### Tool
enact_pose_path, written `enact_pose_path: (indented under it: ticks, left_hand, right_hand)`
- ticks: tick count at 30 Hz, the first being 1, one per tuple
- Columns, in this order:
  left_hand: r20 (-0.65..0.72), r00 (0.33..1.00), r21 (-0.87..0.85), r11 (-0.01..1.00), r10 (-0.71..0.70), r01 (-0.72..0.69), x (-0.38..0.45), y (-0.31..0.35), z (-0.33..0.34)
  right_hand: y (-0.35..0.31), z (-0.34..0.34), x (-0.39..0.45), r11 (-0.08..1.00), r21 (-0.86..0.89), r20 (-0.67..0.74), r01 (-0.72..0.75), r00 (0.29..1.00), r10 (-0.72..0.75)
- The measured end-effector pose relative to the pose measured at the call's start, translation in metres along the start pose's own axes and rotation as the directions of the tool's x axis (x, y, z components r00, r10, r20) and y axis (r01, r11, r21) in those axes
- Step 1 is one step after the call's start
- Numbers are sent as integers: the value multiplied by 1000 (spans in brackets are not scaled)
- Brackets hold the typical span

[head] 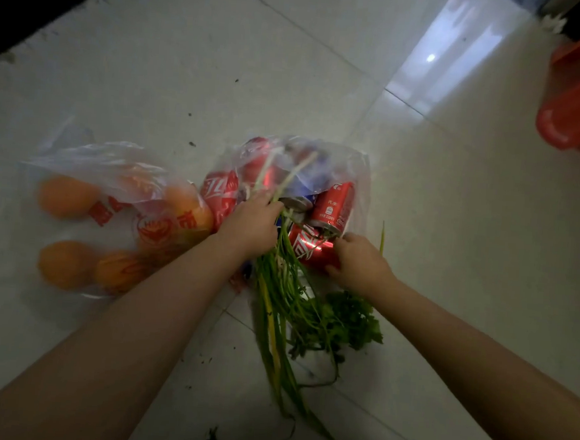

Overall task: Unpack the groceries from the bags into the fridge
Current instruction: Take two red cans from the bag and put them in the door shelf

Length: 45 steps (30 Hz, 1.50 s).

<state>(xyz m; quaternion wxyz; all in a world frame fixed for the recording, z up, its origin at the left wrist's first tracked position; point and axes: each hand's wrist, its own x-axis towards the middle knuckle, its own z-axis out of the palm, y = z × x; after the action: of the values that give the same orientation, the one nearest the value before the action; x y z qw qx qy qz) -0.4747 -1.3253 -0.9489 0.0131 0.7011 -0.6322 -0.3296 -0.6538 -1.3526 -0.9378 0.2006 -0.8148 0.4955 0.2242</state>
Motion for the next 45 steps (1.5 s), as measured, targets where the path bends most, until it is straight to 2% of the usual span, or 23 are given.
enact_pose_path:
  ticks: [8, 14, 16, 19, 21, 23, 25, 27, 29, 32, 34, 37, 39, 41, 45]
  left_hand:
    - [9, 1000, -26, 1000, -13, 13, -10, 3, -1]
    - [244, 970, 71, 997, -13, -5, -15, -2, -10]
    - [260, 966, 52, 999, -6, -8, -14, -2, -14]
    - [254, 964, -30, 996, 83, -78, -14, 2, -24]
    - [272, 943, -194, 971, 192, -141, -17, 10, -33]
    - [289, 920, -450, 886, 266, -115, -20, 19, -41]
    - [257, 919, -658, 751, 299, -60, -24, 26, -46]
    - [165, 954, -751, 659, 252, -44, -28, 28, -46]
    - [32, 985, -784, 616, 171, -81, -34, 20, -46]
    - [-15, 994, -804, 590, 104, -74, -45, 8, -46]
    - [-26, 999, -760, 648, 46, -50, -53, -1, -52]
    - [-83, 995, -610, 792, -50, -11, -60, -14, -57]
    - [-146, 984, -535, 845, -100, 7, -63, -20, -55]
    - [-192, 973, -484, 875, -127, 19, -67, -23, -53]
    - [-214, 961, -445, 893, -176, 65, -71, -25, -49]
  right_hand:
    - [1, 32, 23, 982, 76, -61, -174, 982, 179]
    - [0, -33, 2, 957, -257, 71, -136, 985, 159]
    - [6, -65, -13, 953, -257, 120, -162, 973, 198]
    - [29, -102, -30, 986, -90, 196, -141, 968, 156]
    - [41, -111, -41, 983, 150, 203, -108, 976, 77]
    - [43, -107, -47, 933, 357, 164, -49, 986, -11]
    - [38, -98, -43, 891, 455, 134, 6, 988, -75]
    - [27, -91, -37, 856, 515, 122, 41, 985, -121]
    - [15, -85, -32, 826, 559, 114, 73, 980, -164]
    - [13, -76, -25, 687, 726, 177, 6, 965, -196]
    - [14, -71, -11, 648, 759, 184, -64, 976, -119]
    - [6, -53, 21, 805, 570, 33, -165, 983, 178]
    - [-7, -40, 37, 815, 528, -6, -239, 959, 285]
    - [-15, -26, 52, 773, 567, -1, -284, 939, 345]
    - [2, 13, 94, 562, 758, 33, -332, 879, 475]
